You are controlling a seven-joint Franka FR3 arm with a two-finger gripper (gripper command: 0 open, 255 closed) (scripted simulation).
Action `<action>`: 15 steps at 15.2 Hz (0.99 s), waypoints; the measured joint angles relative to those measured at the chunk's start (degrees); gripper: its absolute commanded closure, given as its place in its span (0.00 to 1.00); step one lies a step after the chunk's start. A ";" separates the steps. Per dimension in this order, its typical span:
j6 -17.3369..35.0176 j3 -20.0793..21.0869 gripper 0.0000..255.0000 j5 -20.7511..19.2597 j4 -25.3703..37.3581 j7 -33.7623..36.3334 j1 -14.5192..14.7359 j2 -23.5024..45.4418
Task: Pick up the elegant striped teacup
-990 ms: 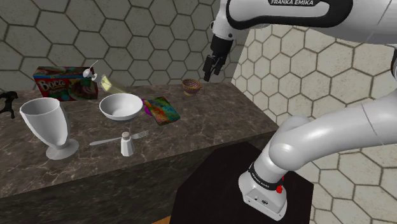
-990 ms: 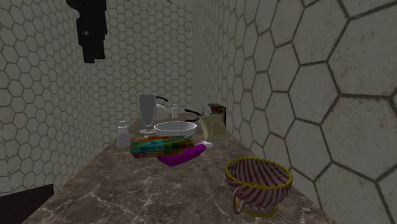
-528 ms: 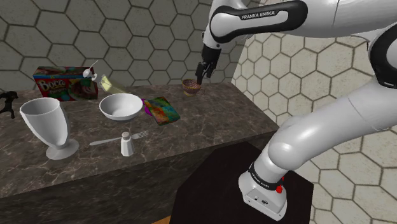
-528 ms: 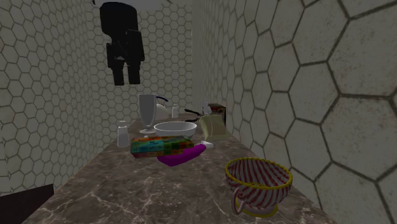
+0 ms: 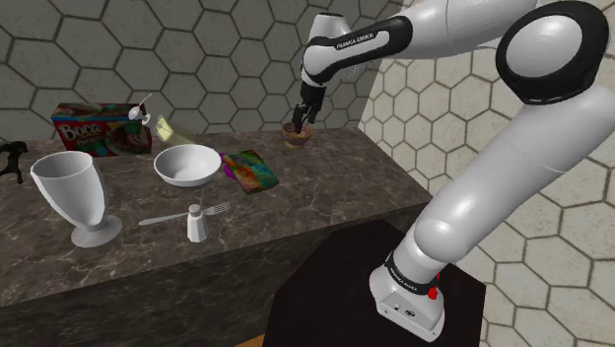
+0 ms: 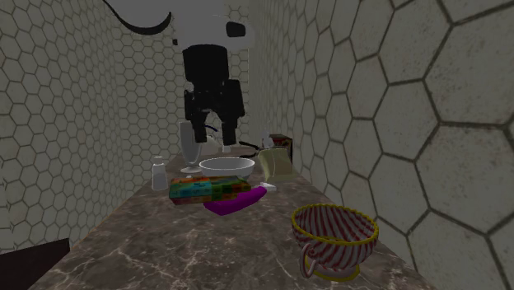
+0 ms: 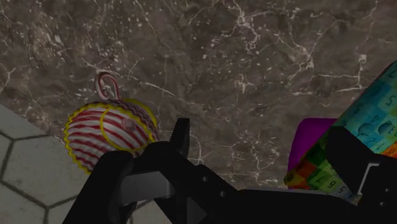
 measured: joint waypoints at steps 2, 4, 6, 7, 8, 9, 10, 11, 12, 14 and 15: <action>1.96 -0.59 0.00 0.01 1.96 -1.19 -0.40 3.64; 3.60 -1.12 0.00 0.17 4.45 -2.39 -0.84 7.43; 5.38 -1.63 0.00 0.67 8.07 -3.92 -1.45 12.49; 6.12 -1.82 0.00 0.87 9.62 -4.56 -1.75 14.65; 6.67 -1.89 0.00 1.09 11.33 -5.03 -1.96 16.75; 6.94 -1.91 0.00 1.21 13.02 -5.32 -2.10 18.58; 7.15 -1.97 0.00 1.49 15.30 -5.92 -2.41 20.87; 7.79 -2.13 0.00 1.79 17.05 -6.81 -2.96 23.09; 8.04 -2.23 0.00 2.04 19.02 -7.53 -3.44 25.17; 8.46 -2.23 0.00 2.30 22.26 -8.14 -3.89 28.54; 8.91 -2.18 0.00 2.45 23.14 -8.35 -4.07 29.80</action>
